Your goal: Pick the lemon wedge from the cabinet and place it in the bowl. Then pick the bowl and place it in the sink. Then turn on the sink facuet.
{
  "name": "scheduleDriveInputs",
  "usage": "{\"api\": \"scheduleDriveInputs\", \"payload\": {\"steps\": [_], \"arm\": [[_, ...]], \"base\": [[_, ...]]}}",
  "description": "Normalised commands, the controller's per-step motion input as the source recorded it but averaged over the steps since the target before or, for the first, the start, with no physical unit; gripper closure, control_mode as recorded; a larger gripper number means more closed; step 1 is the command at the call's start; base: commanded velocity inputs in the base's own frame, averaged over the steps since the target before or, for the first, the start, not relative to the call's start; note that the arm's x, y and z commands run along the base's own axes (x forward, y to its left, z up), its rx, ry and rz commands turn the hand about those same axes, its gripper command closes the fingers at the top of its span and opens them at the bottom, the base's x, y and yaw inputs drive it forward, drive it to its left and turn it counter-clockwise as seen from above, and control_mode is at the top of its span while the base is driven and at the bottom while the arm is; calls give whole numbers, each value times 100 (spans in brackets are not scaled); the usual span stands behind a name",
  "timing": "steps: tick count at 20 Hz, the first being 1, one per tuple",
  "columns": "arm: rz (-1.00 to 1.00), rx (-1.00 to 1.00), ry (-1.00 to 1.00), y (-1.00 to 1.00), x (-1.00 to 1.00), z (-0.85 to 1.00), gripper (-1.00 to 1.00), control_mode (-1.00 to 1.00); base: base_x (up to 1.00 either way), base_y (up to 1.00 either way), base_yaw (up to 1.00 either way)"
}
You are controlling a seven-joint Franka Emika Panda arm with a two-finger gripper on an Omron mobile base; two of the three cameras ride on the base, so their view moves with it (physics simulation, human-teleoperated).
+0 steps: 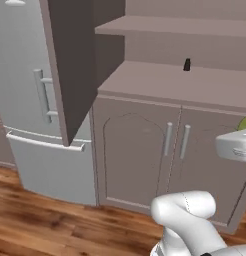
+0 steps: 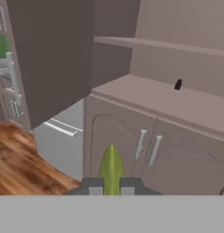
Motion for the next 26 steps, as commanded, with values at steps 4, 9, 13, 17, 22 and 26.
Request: {"api": "scheduleDriveInputs", "payload": {"steps": [4, 9, 13, 17, 22, 26], "arm": [[0, 0, 0, 0, 0, 0, 100, 100], [0, 0, 0, 0, 0, 0, 100, 100], [0, 0, 0, 0, 0, 0, 100, 100], [0, 0, 0, 0, 0, 0, 100, 100], [0, 0, 0, 0, 0, 0, 100, 100], [0, 0, 0, 0, 0, 0, 100, 100]], "base": [[-21, 0, 34], [-28, 0, 34], [-51, 0, 35], [-41, 0, 35], [-43, 0, 34], [-43, 0, 34]]}}
